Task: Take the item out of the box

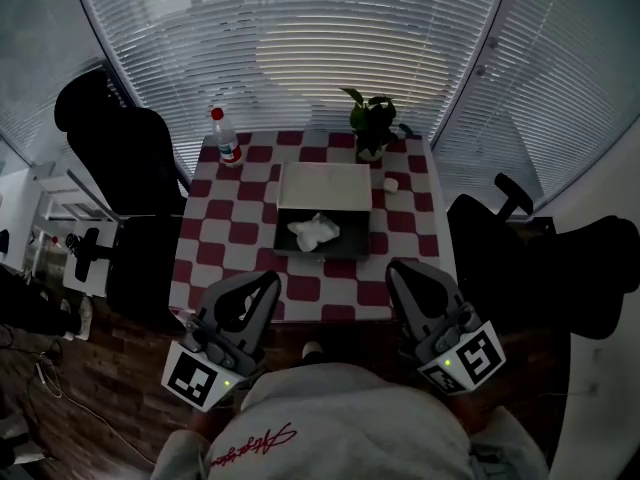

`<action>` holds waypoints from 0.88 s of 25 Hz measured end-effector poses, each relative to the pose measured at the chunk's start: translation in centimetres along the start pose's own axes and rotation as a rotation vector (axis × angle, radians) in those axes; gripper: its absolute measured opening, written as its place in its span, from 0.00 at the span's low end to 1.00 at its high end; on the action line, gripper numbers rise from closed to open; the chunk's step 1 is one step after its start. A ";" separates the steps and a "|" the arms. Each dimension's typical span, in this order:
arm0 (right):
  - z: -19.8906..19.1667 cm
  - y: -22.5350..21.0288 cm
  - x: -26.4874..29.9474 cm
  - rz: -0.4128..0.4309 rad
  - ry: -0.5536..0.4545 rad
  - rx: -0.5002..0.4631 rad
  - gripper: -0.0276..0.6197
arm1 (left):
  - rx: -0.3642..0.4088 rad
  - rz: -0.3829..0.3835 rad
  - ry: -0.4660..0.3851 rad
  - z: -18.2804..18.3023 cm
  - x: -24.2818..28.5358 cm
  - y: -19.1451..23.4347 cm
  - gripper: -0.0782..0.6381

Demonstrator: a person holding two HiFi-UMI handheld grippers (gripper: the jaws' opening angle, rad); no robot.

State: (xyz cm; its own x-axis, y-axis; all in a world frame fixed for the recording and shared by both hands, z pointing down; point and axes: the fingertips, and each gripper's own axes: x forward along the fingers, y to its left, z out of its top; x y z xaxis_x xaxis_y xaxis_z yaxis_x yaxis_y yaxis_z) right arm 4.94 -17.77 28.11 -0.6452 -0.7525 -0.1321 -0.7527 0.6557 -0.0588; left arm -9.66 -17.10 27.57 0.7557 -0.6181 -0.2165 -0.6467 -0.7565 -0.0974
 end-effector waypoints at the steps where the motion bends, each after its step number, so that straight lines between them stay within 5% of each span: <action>1: -0.1 -0.1 0.3 -0.006 0.000 -0.001 0.05 | -0.001 -0.007 -0.001 -0.1 0.2 0.3 0.13; 22: -0.8 -1.3 4.8 -0.044 0.012 -0.009 0.05 | -0.009 -0.078 0.025 -1.7 1.7 4.8 0.13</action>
State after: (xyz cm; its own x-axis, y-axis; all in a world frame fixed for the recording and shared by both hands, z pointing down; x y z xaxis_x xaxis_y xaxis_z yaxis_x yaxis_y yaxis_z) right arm 2.70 -22.31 28.29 -0.6131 -0.7811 -0.1182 -0.7814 0.6216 -0.0552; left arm -11.25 -22.15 28.42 0.8064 -0.5619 -0.1842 -0.5845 -0.8047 -0.1039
